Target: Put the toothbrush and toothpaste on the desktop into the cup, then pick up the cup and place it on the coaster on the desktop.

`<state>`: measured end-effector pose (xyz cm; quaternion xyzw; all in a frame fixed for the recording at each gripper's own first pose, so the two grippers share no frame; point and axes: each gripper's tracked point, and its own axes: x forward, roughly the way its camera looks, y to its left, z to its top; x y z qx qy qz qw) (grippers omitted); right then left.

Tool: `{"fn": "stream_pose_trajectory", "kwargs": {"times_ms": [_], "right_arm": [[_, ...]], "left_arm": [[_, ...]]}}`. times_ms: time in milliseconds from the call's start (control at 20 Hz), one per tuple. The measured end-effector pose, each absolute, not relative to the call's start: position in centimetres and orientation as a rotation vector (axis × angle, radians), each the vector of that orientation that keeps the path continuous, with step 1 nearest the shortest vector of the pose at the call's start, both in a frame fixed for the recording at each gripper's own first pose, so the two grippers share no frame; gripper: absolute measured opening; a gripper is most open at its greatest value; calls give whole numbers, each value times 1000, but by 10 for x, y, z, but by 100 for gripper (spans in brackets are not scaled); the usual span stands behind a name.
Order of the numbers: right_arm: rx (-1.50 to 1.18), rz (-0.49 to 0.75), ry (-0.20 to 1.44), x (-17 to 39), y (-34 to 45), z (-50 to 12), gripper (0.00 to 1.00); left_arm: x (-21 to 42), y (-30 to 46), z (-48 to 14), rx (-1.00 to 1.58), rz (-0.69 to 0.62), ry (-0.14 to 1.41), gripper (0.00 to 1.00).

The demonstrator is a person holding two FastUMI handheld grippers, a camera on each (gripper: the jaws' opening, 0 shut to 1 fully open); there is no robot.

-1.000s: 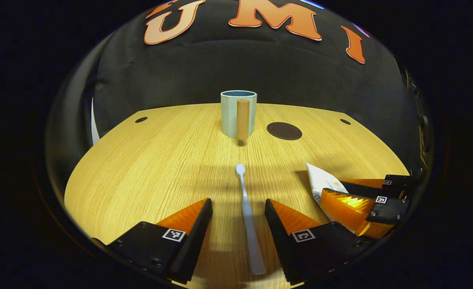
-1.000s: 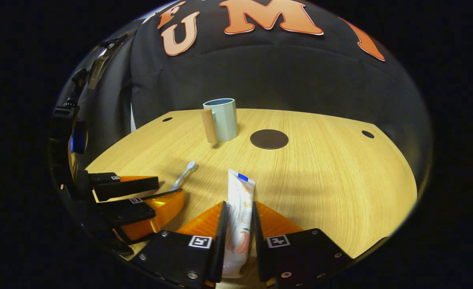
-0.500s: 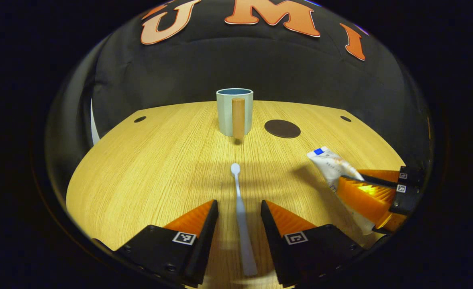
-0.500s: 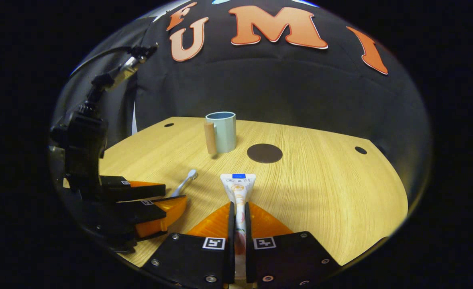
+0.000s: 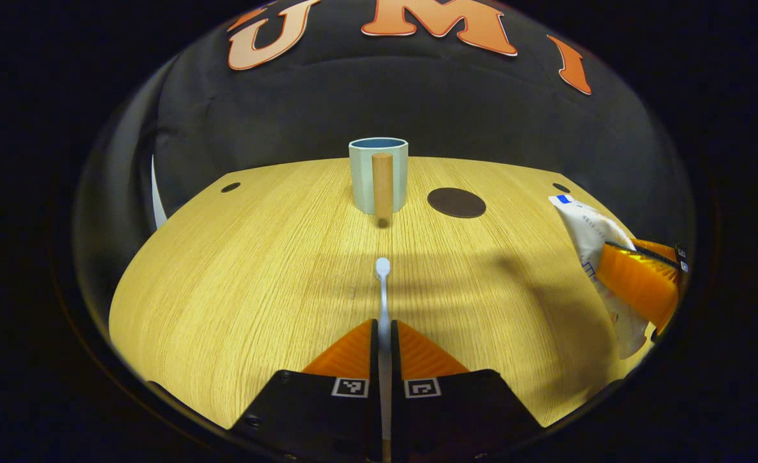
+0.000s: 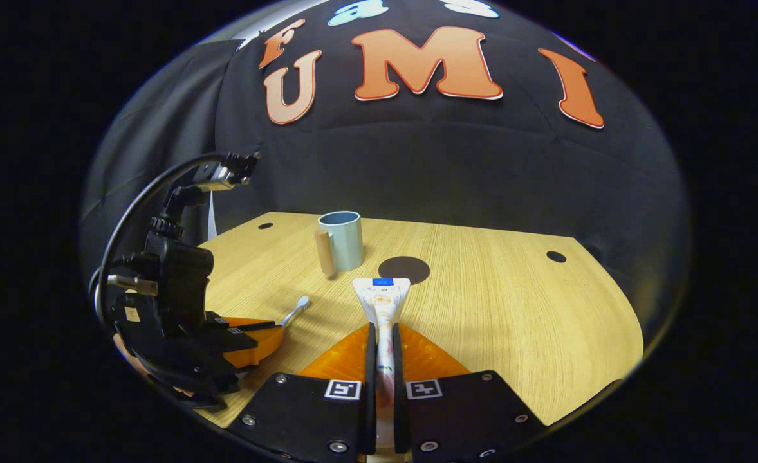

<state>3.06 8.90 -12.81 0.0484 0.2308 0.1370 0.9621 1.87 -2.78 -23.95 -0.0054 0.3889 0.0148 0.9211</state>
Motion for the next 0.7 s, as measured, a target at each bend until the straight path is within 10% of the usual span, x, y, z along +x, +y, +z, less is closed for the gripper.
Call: {"fn": "stream_pose_trajectory", "kwargs": {"times_ms": [700], "right_arm": [[120,271,322,38,81,-86,11]], "left_arm": [[61,-19,-155,-55,-15,408,4]]}}
